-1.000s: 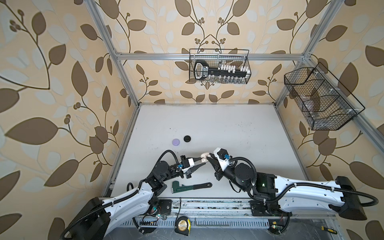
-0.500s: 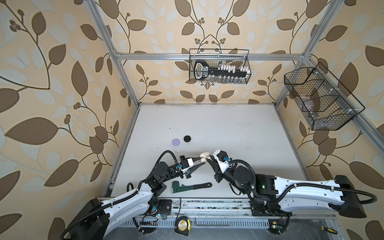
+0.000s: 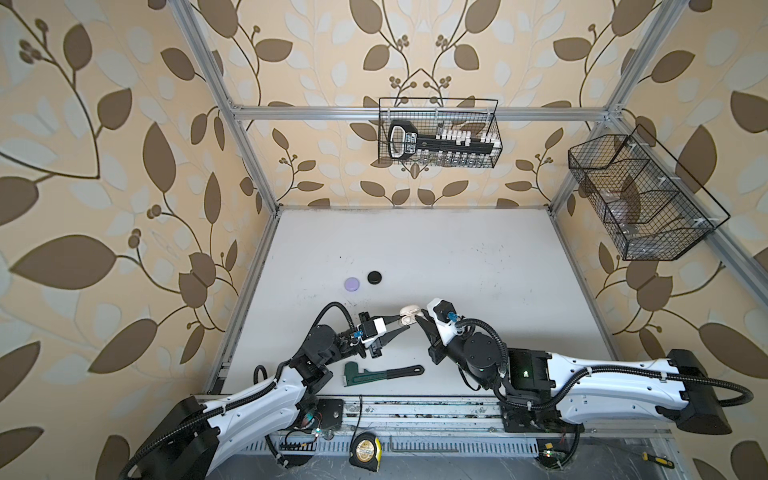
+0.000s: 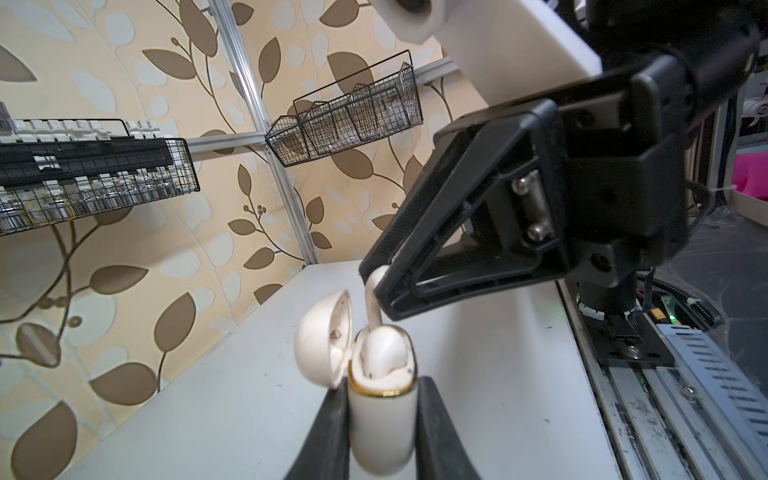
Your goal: Insert the wireless bluetooth earbuds into the charging case
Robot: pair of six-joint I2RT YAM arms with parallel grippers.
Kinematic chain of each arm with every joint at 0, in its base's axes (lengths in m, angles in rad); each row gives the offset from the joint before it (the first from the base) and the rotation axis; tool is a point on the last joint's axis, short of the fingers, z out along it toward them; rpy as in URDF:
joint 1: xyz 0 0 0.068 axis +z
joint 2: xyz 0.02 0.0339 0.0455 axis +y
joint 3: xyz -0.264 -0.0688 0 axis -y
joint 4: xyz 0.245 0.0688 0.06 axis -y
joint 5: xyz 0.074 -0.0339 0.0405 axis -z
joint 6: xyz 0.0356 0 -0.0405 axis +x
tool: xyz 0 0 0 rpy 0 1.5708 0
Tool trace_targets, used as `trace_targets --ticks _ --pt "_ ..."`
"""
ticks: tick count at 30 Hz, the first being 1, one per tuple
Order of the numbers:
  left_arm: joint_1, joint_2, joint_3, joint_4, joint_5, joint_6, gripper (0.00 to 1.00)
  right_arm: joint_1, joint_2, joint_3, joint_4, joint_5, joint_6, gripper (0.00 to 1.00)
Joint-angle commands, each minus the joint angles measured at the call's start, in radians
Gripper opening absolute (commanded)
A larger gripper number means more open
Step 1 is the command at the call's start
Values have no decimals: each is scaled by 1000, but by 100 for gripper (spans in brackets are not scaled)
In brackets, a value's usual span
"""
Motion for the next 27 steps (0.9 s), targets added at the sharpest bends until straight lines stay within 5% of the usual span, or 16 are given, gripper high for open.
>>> trace_targets --ticks 1,17,27 --pt "-6 -30 7 128 7 -13 0 -1 20 21 -30 22 32 0" --pt "-6 -57 2 130 -1 -25 0 0 56 34 -6 12 181 5" --pt "-7 -62 1 124 -8 -24 0 0 40 104 -132 69 254 32"
